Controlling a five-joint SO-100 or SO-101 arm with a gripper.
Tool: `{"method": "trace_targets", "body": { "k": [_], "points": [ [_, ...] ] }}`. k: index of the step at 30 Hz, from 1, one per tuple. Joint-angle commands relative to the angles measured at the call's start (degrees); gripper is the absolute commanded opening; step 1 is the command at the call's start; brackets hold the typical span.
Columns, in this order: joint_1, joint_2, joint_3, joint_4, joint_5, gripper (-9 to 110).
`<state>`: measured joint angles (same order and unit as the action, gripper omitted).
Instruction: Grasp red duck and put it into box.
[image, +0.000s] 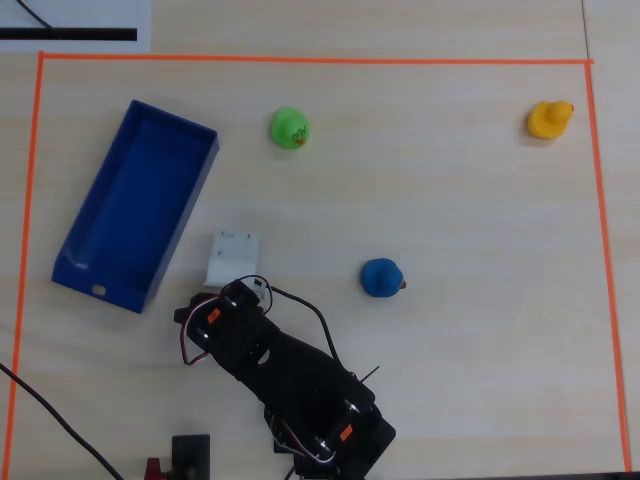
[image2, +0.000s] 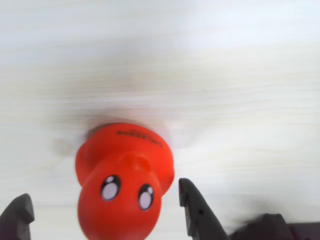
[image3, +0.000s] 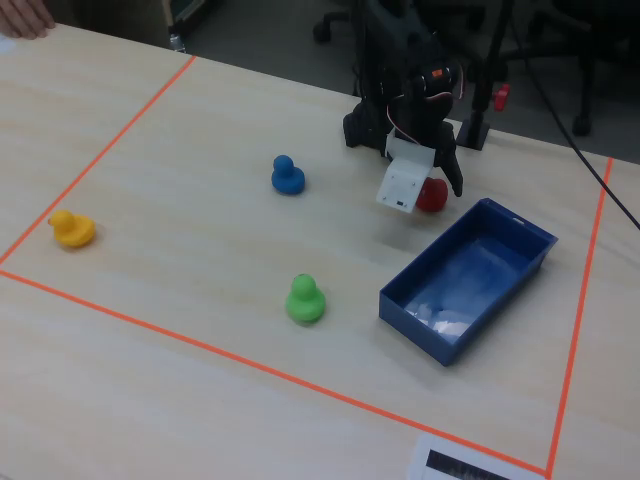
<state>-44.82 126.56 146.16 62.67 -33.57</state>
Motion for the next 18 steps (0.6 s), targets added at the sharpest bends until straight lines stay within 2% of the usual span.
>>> {"method": "trace_targets", "body": {
  "k": [1, 14, 18],
  "points": [
    [-0.3, 0.6, -0.6, -1.1, -0.2, 39],
    [2.4, -1.0, 3.2, -6.4, -2.2, 37],
    [2.5, -0.9, 4.6, -7.3, -2.3, 28]
  ]
}}
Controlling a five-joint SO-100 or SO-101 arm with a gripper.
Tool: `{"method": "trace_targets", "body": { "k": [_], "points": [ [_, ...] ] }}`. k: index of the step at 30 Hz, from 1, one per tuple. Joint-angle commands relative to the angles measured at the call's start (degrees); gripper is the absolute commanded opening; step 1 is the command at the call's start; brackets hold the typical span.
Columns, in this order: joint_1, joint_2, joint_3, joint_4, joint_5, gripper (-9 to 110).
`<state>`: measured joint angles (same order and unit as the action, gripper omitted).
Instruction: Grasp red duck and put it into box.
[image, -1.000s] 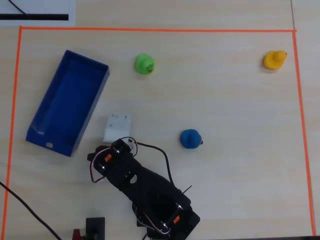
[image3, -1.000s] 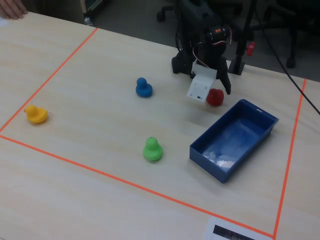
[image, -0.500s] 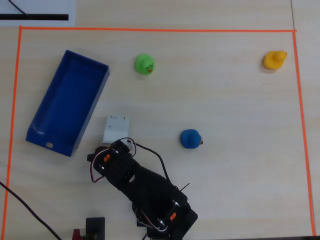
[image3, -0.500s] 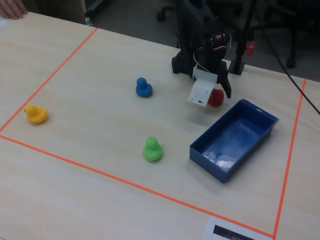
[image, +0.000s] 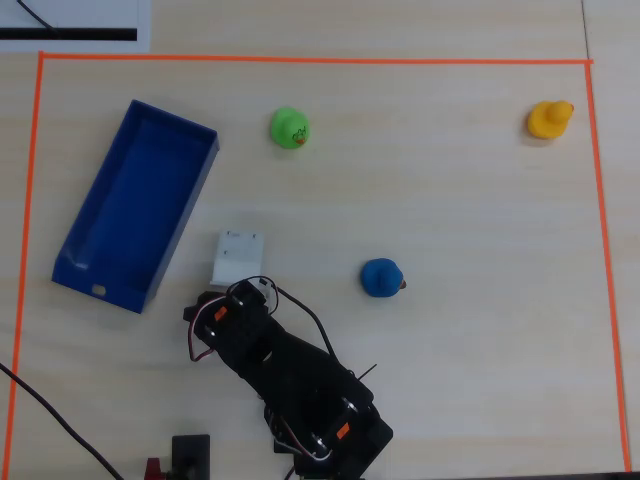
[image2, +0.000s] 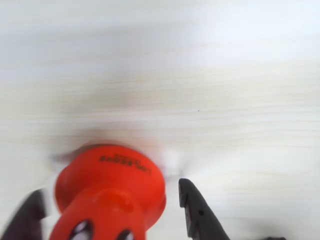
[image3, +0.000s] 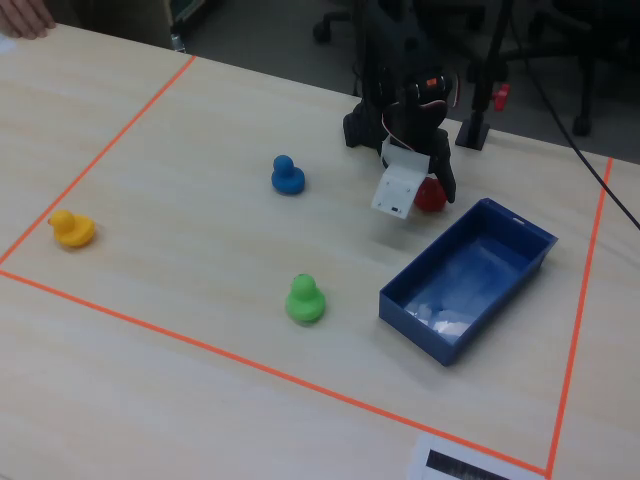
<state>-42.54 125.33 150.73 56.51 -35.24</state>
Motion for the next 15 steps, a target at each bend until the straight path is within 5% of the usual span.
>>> {"method": "trace_targets", "body": {
  "k": [1, 7, 15],
  "points": [
    [0.3, 0.4, 0.4, -1.1, -0.6, 26],
    [1.1, 0.6, 0.0, -0.7, -0.3, 0],
    [7.6, 6.3, -12.3, 12.8, -3.2, 0]
  ]
}}
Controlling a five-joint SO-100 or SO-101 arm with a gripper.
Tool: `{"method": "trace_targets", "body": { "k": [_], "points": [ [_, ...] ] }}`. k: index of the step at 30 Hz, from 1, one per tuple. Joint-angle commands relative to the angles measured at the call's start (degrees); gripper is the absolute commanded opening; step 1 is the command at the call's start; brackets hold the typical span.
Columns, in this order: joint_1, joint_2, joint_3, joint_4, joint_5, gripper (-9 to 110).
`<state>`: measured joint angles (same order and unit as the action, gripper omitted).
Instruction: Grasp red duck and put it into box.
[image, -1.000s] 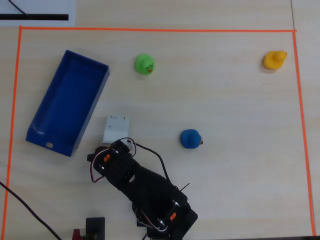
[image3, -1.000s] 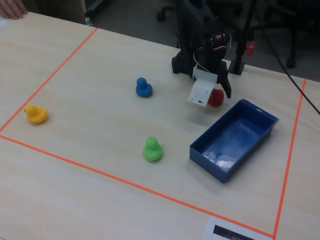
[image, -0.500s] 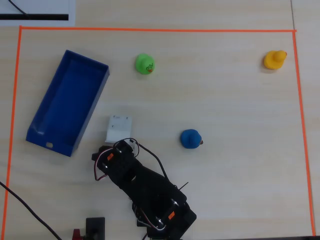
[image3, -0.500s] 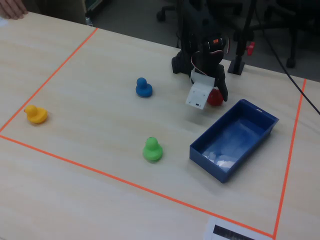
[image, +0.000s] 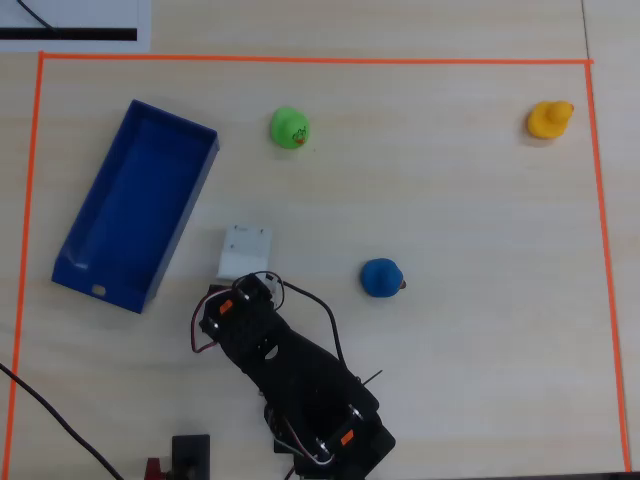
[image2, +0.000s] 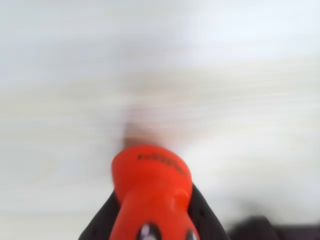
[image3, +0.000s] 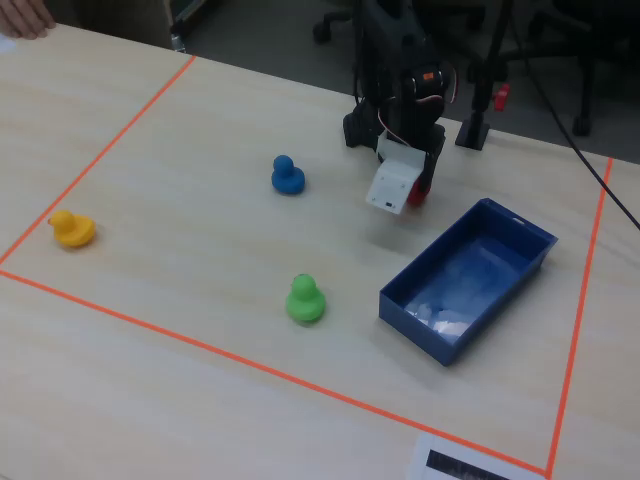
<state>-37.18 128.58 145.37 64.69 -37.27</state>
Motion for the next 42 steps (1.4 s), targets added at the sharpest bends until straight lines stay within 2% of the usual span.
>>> {"method": "trace_targets", "body": {
  "k": [1, 6, 10, 15, 21, 31, 41, 42],
  "points": [
    [3.5, 3.5, -10.7, 7.4, -1.8, 0],
    [8.7, -0.2, -32.5, 17.0, -3.7, 0],
    [7.2, -5.4, -43.7, 17.5, 0.4, 0],
    [4.6, -11.6, -45.3, 8.5, 6.8, 0],
    [2.9, -23.2, -47.5, -0.8, 6.7, 0],
    [3.9, -43.9, -65.9, -1.6, 6.2, 0],
    [1.7, -55.6, -67.4, -6.3, 6.9, 0],
    [1.3, -56.6, -68.4, -5.8, 6.9, 3]
  ]
}}
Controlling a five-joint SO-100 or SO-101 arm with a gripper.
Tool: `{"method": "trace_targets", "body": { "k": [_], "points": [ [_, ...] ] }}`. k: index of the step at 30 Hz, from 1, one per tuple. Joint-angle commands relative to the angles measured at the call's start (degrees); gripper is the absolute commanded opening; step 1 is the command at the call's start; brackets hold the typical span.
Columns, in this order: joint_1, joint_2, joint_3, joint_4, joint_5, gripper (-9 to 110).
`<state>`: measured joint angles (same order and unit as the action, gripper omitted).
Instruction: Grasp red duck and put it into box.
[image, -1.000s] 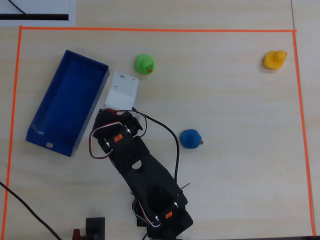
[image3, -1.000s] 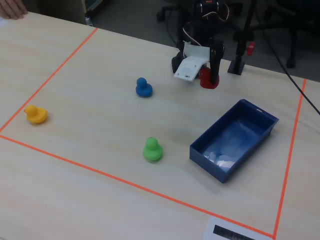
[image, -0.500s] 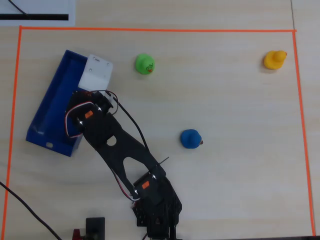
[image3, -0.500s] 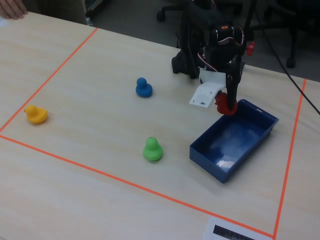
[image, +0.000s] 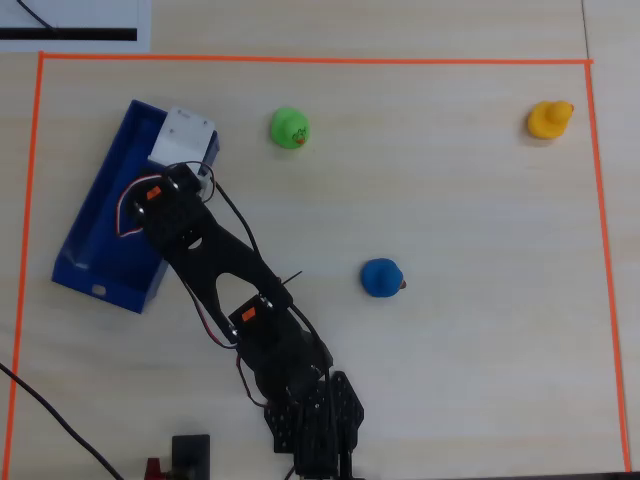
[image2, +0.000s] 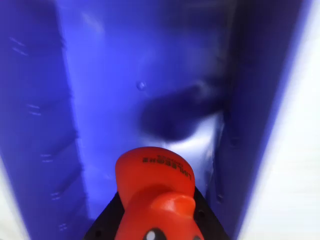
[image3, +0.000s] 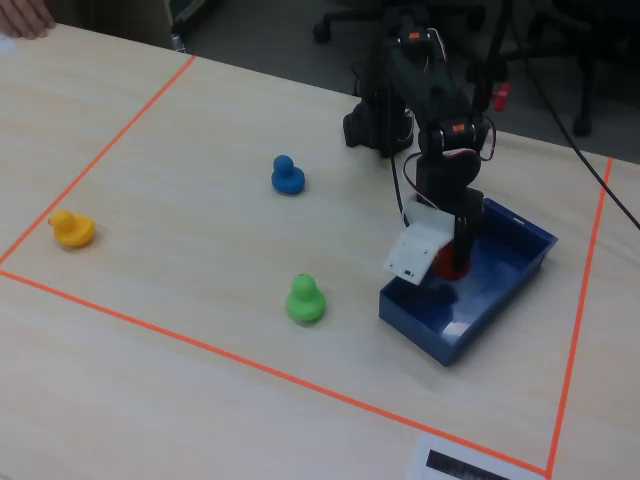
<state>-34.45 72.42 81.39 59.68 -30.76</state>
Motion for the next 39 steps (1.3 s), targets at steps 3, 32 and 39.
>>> {"method": "trace_targets", "body": {
  "k": [3, 32, 39],
  "points": [
    [-1.8, -1.9, -5.7, 0.4, 0.3, 21],
    [36.7, 83.3, 57.1, -8.4, -31.6, 0],
    [37.4, 103.1, 79.5, -7.7, -31.9, 0]
  ]
}}
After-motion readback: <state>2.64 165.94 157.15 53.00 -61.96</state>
